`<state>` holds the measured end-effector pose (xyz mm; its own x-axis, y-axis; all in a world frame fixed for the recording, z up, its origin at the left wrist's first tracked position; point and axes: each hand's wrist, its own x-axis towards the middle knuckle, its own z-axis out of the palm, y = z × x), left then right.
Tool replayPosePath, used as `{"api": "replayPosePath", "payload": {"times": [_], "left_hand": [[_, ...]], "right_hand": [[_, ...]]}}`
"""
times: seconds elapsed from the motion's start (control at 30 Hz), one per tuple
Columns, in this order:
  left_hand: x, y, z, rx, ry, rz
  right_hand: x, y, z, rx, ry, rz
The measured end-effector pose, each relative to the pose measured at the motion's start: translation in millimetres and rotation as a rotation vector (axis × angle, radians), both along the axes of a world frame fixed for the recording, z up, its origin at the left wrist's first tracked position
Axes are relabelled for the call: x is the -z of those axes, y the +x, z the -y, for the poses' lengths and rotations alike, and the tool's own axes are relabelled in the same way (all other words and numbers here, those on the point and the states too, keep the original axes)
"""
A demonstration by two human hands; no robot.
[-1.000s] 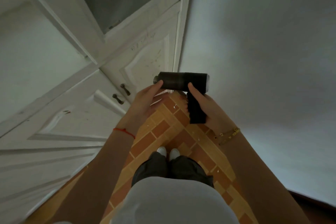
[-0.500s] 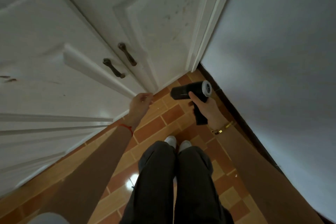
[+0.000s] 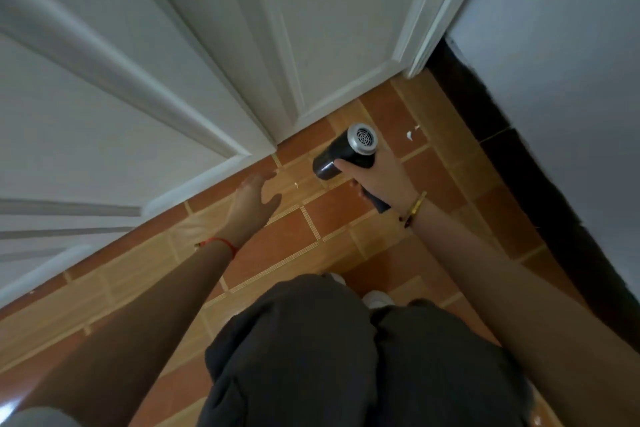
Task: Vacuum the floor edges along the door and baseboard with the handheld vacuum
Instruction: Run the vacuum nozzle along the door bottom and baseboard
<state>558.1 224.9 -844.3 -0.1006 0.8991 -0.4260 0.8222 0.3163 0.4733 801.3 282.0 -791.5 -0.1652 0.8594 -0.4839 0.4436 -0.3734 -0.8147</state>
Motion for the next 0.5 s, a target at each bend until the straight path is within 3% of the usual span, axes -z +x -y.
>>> {"api": "replayPosePath", "payload": {"times": [0.13,0.27,0.5], "left_hand": [[53.4,-2.8,9.2,0.066,-0.052,-0.064],[105.3,-4.5,15.5,0.193,-0.141,-0.209],[140.6,7.6,20.1,0.183,-0.112,-0.255]], "right_hand": [[44.3,-11.6,-13.6,-0.144,0.091,0.131],[90.7,-27.9,-19.6,-0.221,0.147,0.095],[122.3,-49.9,-23.6,-0.351,0.279,0.14]]}}
